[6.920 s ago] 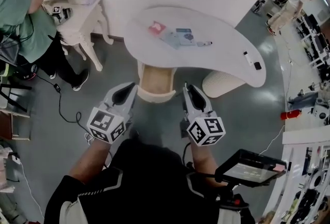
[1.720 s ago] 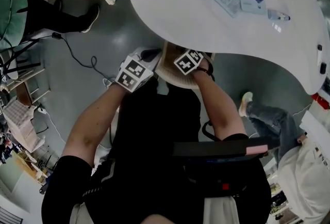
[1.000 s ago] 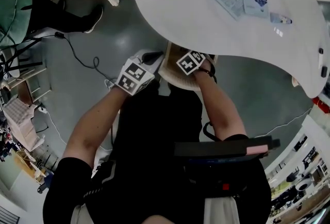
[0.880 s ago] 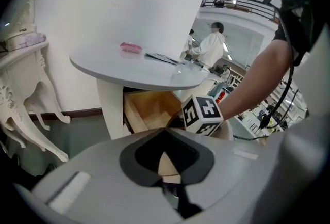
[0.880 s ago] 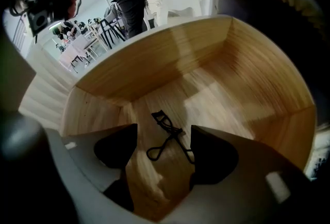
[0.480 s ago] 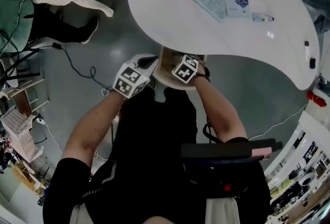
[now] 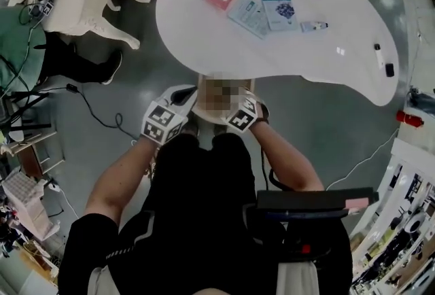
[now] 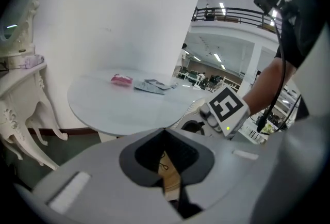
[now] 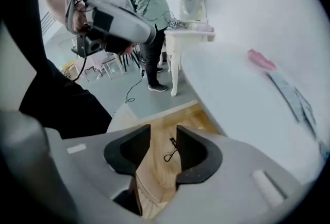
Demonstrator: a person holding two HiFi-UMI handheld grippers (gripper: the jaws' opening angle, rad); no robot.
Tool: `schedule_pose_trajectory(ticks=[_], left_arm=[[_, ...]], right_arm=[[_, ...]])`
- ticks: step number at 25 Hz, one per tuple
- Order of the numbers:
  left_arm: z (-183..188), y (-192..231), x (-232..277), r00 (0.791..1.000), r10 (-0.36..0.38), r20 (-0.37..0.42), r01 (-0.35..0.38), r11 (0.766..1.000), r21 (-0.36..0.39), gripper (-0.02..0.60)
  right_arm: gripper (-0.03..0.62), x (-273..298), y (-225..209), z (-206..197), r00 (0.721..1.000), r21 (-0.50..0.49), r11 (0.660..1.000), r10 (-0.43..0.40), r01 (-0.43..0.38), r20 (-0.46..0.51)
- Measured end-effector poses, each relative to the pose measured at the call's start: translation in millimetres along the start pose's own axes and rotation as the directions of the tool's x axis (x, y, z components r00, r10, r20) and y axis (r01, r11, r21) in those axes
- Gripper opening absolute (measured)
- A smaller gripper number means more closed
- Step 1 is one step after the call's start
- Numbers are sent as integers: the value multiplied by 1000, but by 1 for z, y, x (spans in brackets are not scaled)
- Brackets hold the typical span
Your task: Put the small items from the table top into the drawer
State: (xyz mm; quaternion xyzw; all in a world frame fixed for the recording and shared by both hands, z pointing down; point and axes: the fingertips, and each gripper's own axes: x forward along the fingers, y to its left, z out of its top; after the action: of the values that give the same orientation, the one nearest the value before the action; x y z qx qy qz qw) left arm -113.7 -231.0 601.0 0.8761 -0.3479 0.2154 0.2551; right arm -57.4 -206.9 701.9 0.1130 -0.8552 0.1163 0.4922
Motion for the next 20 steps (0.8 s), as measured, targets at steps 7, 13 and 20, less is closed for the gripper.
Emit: schedule_pose_trajectory(ticks=[7, 13, 20], left_arm=[[54, -15, -30, 991, 7, 135, -11, 1000, 29, 2], [104, -22, -47, 970, 3, 242, -11, 1000, 29, 1], [171, -28, -85, 916, 74, 394, -109, 992, 69, 0]], right_arm=[[130, -82, -15, 49, 971, 116, 986, -138, 116, 198], [57, -160, -37, 91, 880, 215, 946, -308, 243, 361], [26, -244, -50, 133, 717, 360, 884, -456, 298, 527]])
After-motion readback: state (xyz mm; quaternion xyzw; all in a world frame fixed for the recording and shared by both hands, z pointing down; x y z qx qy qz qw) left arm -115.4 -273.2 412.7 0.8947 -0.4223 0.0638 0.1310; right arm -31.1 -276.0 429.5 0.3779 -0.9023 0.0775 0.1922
